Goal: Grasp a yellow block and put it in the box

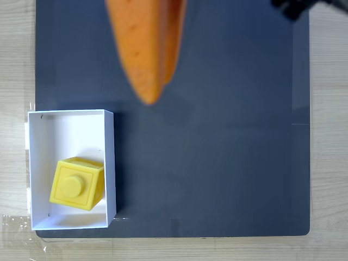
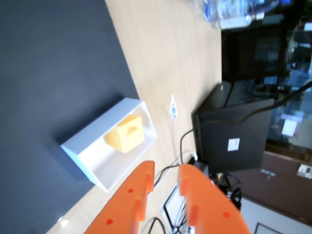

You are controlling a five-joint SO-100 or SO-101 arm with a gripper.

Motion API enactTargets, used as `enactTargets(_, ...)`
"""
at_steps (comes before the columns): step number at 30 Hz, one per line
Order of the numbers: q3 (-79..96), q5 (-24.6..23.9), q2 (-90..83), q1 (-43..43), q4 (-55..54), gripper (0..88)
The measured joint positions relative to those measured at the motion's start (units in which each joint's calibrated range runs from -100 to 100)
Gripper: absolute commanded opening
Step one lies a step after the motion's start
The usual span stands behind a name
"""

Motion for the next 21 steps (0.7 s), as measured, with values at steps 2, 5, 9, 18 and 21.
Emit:
enactTargets(2,6.05,-0.32,-7.67,-2.61,2.25,1.1)
enactTargets(5,19.24,-0.32,-18.29,-3.78,1.82,1.1)
enactTargets(9,42.46,-0.32,-30.76,-4.68,-3.12,1.4)
enactTargets(18,93.04,3.96,-60.43,-4.59,-8.39,1.0)
enactTargets(21,101.45,6.97,-69.70,-4.86,-5.54,1.0)
